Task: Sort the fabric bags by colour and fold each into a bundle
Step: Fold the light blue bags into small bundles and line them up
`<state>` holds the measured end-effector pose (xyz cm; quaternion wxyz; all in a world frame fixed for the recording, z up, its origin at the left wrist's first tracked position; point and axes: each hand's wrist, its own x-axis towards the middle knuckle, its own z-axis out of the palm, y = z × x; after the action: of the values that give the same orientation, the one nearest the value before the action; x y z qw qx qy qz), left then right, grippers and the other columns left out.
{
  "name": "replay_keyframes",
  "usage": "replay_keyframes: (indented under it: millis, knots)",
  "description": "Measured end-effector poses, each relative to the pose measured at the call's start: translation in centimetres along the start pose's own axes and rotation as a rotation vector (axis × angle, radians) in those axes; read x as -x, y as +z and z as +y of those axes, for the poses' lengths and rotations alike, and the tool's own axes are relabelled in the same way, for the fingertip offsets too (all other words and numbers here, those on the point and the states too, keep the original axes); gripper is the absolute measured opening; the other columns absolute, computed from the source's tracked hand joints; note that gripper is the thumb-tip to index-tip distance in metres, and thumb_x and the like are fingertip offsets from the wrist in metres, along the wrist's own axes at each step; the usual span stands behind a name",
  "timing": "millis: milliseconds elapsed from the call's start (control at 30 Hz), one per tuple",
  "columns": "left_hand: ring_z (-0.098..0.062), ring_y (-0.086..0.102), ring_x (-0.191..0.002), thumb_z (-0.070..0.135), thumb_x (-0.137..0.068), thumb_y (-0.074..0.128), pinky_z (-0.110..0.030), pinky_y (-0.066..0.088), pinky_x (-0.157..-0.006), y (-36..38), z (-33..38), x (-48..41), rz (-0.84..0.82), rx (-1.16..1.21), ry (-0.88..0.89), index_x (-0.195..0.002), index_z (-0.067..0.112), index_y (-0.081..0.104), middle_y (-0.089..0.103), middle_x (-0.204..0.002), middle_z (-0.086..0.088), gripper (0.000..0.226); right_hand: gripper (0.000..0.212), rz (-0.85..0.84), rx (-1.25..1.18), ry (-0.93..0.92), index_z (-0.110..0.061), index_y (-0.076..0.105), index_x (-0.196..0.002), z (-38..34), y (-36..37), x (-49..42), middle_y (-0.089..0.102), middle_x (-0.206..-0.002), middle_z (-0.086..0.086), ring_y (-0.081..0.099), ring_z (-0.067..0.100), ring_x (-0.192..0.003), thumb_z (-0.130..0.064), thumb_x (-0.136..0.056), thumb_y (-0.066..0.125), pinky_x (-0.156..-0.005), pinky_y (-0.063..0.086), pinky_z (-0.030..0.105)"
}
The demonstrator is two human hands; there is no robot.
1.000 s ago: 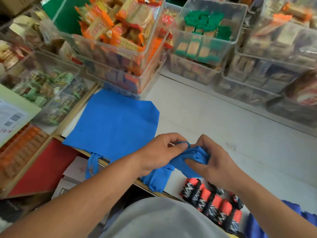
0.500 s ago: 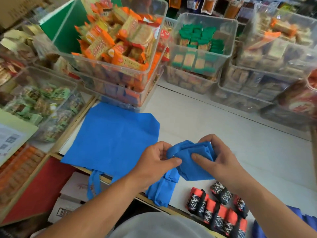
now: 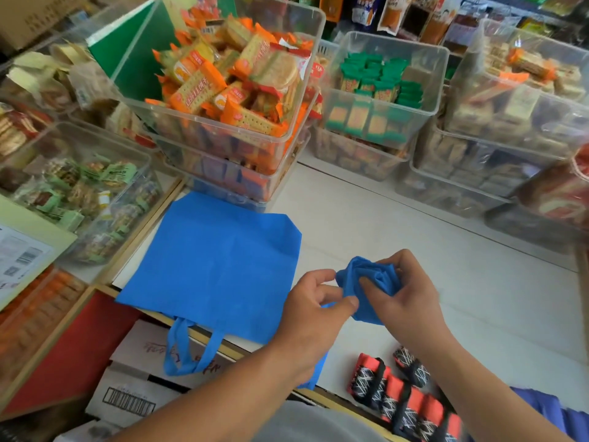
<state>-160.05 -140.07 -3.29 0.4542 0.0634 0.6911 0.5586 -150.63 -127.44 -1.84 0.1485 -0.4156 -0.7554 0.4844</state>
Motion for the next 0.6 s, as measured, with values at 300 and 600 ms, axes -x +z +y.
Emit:
replay_keyframes:
  millis: [300,600]
  knots:
    - [-0.008,0.074,-0.095,0.013,-0.095,0.068,-0.035,0.061,-0.092,0.2,2.9,-0.2,-0.032,0.061,0.068,-0.094,0.034,0.072,0.078,-0.099,0.005,0.022,0.035,-0.141,-0.001,-0.068,-0.030,0.053,-0.087,-0.8,-0.2,0.9,0.065,-0.076,-0.005,0.050,0.008,-0.056,-0.005,-0.087,0.077,-0.049,0.044,0.022]
    - [0.003,0.069,-0.096,0.024,-0.087,0.081,-0.018,0.058,-0.081,0.6,3.8,0.8,0.005,-0.012,0.192,-0.111,0.036,0.069,0.072,-0.104,0.014,0.030,0.035,-0.108,-0.067,-0.063,-0.027,0.069,-0.093,-2.2,-0.7,0.1,0.073,-0.084,-0.015,0.067,0.003,-0.073,0.005,-0.080,0.076,-0.061,0.050,0.012]
